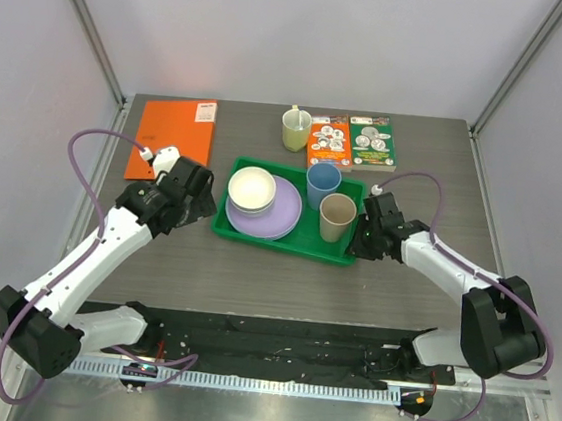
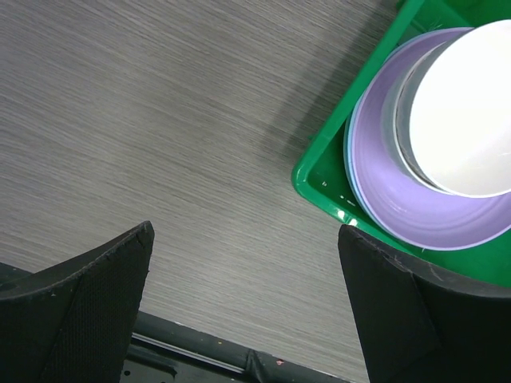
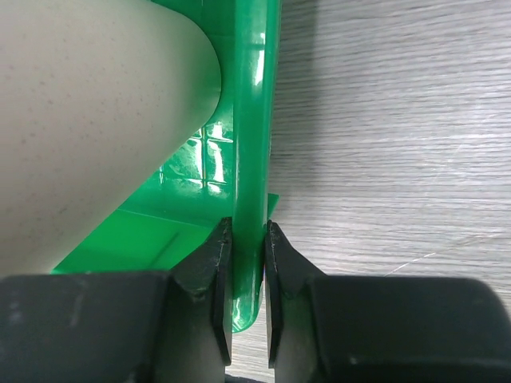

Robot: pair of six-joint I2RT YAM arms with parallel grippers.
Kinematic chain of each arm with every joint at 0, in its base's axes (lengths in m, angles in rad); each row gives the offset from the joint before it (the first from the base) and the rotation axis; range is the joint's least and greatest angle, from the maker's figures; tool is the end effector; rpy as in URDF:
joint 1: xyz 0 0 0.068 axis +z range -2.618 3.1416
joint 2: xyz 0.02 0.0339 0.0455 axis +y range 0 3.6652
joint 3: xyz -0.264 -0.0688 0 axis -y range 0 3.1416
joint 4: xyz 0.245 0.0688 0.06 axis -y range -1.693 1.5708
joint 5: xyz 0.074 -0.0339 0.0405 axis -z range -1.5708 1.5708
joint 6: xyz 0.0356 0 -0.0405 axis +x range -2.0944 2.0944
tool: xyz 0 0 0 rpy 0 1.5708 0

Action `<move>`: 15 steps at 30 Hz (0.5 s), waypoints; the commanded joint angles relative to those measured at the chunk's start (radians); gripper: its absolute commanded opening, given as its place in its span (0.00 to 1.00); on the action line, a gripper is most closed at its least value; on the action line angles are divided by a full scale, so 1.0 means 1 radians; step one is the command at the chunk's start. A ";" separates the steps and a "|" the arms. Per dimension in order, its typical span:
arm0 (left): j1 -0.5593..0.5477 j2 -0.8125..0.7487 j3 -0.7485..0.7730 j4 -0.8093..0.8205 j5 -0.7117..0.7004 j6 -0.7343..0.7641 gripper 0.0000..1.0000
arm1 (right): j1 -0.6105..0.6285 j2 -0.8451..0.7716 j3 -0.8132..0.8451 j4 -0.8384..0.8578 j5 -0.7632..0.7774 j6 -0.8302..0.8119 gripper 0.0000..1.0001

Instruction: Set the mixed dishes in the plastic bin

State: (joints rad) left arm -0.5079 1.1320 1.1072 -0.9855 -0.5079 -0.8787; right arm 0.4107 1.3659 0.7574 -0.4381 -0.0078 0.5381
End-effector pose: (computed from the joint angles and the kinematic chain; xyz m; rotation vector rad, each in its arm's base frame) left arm 0.1920 -0.0871 0.3174 -0.6180 2.3235 0.0376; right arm 0.2350 0.1026 0.1863 0.1665 2.6537 0.3351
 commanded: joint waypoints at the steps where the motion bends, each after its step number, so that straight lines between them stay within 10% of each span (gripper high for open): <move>1: 0.005 -0.044 0.003 0.016 -0.052 0.009 0.96 | 0.080 -0.001 -0.041 -0.033 -0.127 -0.038 0.01; 15: 0.005 -0.017 0.006 0.015 -0.060 0.012 0.96 | 0.135 0.065 -0.030 -0.014 -0.124 -0.064 0.01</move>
State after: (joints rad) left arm -0.5079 1.1156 1.1072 -0.9844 -0.5335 -0.8734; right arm 0.5198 1.3724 0.7471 -0.4019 -0.0399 0.5045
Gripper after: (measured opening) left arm 0.965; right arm 0.197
